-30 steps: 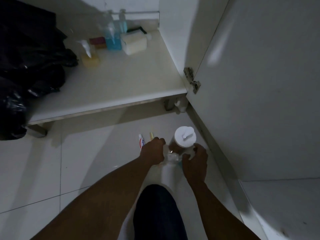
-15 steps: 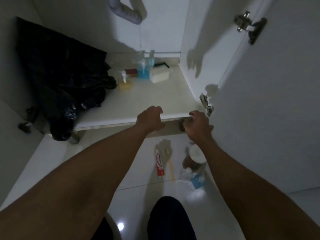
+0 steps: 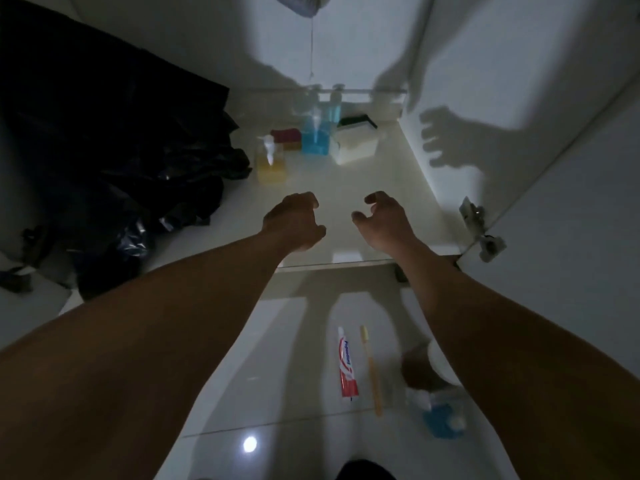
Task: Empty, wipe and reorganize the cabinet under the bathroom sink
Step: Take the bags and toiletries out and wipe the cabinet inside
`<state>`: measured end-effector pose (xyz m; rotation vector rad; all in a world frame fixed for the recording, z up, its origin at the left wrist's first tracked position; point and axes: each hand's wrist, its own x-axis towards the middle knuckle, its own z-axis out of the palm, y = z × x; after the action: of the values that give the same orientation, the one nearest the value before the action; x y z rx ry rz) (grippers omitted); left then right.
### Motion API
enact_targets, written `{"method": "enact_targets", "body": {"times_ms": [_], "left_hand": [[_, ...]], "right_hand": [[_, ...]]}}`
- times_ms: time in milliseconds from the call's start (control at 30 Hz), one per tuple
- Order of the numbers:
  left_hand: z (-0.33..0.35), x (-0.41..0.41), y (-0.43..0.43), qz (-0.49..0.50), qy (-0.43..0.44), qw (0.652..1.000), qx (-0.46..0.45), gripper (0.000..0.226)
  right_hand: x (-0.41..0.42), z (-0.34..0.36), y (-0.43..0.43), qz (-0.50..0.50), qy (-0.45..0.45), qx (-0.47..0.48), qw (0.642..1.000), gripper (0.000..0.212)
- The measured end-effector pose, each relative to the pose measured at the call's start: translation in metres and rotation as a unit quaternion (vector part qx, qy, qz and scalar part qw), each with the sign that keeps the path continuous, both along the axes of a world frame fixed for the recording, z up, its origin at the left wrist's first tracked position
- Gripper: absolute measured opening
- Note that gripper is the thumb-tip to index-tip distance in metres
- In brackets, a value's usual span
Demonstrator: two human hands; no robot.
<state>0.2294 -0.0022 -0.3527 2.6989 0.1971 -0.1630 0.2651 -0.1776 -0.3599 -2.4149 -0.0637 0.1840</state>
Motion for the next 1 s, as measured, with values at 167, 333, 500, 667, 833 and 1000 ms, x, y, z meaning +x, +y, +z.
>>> {"method": "enact_targets", "body": {"times_ms": [167, 333, 500, 667, 833, 1000], "left_hand": [[-0.049, 0.045, -0.011, 0.04, -0.003, 0.996, -0.076, 0.066], [-0.073, 0.098, -0.016, 0.055, -0.044, 0.991, -0.118, 0.074], [-0.076, 0.153, -0.024, 0.046, -0.07, 0.98, -0.179, 0.086], [-0.074, 0.19, -0.03, 0.077, -0.055, 0.958, -0.271, 0.105], [-0.067, 0.207, -0.023, 0.088, 0.007, 0.941, -0.326, 0.117], [-0.065, 0.203, -0.02, 0.093, 0.039, 0.932, -0.349, 0.111]], "right_hand": [[0.043, -0.047, 0.002, -0.016, 0.016, -0.006, 1.0, 0.048], [0.103, -0.05, 0.008, -0.024, -0.033, -0.019, 0.999, 0.069], [0.162, -0.057, 0.011, -0.02, -0.038, -0.029, 0.999, 0.114], [0.21, -0.054, 0.021, -0.005, -0.015, -0.033, 0.999, 0.144], [0.228, -0.05, 0.02, 0.047, 0.013, -0.027, 0.998, 0.172], [0.221, -0.05, 0.009, 0.054, -0.005, -0.01, 0.998, 0.165]]}}
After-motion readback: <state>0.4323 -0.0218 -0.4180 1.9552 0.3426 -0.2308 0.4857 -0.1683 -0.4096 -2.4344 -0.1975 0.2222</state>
